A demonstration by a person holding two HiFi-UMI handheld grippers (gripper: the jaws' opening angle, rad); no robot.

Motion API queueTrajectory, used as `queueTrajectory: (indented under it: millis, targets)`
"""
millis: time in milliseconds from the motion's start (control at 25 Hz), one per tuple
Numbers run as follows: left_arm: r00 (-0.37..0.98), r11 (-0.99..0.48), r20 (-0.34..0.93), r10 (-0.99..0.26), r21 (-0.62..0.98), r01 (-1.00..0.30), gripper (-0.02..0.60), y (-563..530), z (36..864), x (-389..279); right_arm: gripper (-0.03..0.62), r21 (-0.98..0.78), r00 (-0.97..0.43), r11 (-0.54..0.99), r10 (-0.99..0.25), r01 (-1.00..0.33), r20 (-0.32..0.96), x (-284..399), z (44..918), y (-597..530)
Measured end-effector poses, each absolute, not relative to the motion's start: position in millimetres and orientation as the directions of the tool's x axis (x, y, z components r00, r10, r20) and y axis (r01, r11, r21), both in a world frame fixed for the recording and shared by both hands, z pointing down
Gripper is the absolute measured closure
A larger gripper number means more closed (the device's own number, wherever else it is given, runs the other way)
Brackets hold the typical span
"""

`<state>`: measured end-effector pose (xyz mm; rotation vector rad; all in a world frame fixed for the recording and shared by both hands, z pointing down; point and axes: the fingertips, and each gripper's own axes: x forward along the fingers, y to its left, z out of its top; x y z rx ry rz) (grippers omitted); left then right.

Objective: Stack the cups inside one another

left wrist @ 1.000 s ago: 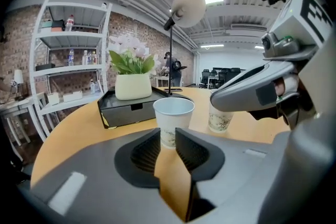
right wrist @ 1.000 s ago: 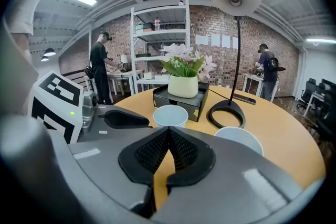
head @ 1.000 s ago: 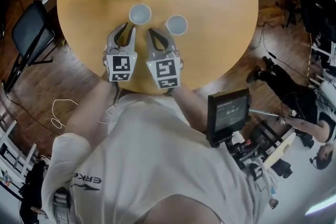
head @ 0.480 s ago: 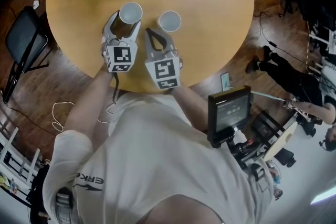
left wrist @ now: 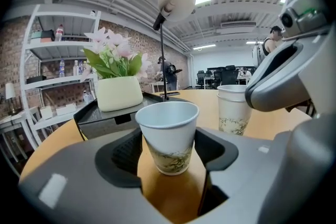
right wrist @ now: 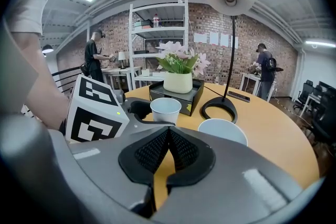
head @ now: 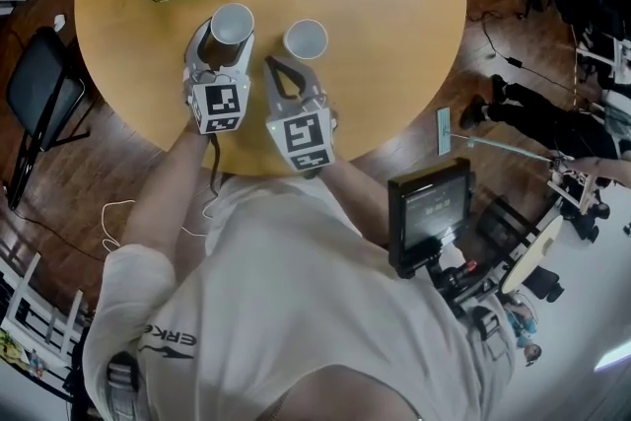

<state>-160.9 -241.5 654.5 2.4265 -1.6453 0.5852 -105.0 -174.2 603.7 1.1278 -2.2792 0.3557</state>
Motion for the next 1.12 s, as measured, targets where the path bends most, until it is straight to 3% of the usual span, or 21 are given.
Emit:
queueTrajectory:
  millis: [640, 1120]
  targets:
    - [0.285, -0.330, 0.290, -0.914, -0.120, -0.936, 0.270, -235, 597, -166, 0.580, 0.030, -0.516, 0.621, -0.676, -0.783, 0.527, -98, 575, -173]
    - [0.342, -0.368, 0.168, -0.925, -0.163, -0.915, 0.270, -213, 502, -104, 0.580, 0.078, -0.484, 0.554, -0.780, -0.829, 0.396, -38, 497, -163]
